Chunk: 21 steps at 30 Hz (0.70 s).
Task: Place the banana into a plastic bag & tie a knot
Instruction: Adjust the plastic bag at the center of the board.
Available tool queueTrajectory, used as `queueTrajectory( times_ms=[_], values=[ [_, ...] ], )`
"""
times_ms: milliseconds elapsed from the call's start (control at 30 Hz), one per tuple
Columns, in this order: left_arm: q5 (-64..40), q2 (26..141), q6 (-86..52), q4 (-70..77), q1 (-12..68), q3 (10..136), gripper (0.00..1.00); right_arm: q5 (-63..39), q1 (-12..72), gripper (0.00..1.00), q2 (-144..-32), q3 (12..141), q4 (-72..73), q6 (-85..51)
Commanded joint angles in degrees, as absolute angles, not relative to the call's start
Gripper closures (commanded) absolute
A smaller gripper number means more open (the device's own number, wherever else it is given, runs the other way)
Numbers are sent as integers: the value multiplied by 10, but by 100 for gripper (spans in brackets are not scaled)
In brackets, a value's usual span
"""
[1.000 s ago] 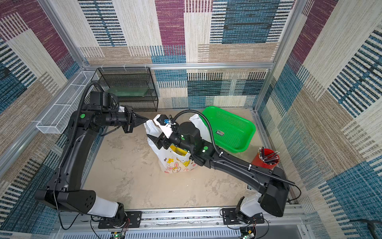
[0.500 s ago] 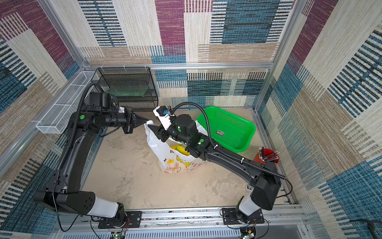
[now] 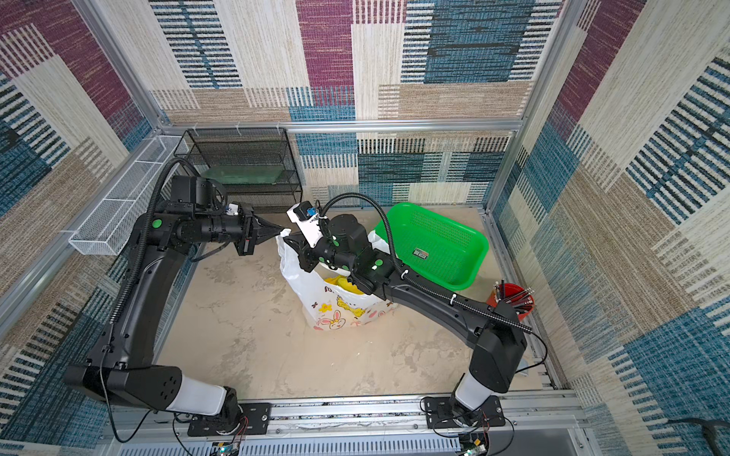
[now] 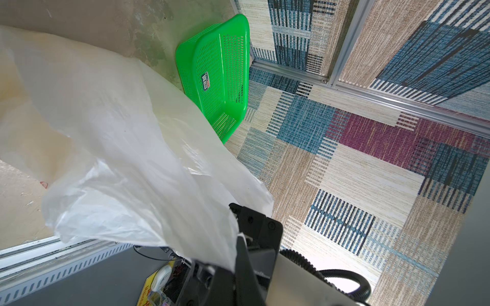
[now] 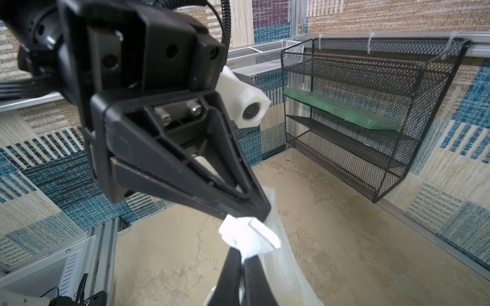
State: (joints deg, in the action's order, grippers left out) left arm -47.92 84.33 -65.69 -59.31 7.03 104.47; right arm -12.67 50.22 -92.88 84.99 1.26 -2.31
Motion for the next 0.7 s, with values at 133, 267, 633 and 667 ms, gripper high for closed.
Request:
queueTrajectory(
  times_ms=[133,267,633,667],
  values=[
    [-476,836,-594,-603,71,1033,100,-156,501,100,-928,863,0,-31],
    [-462,838,-556,-629,70,1044,100,-159,501,100,-931,862,-5,-33],
    [-443,834,-515,-649,71,1067,1,-159,499,100,-932,860,-8,-31],
    [-432,832,-501,-659,71,1074,0,-159,498,100,-932,861,-9,-31]
  ],
)
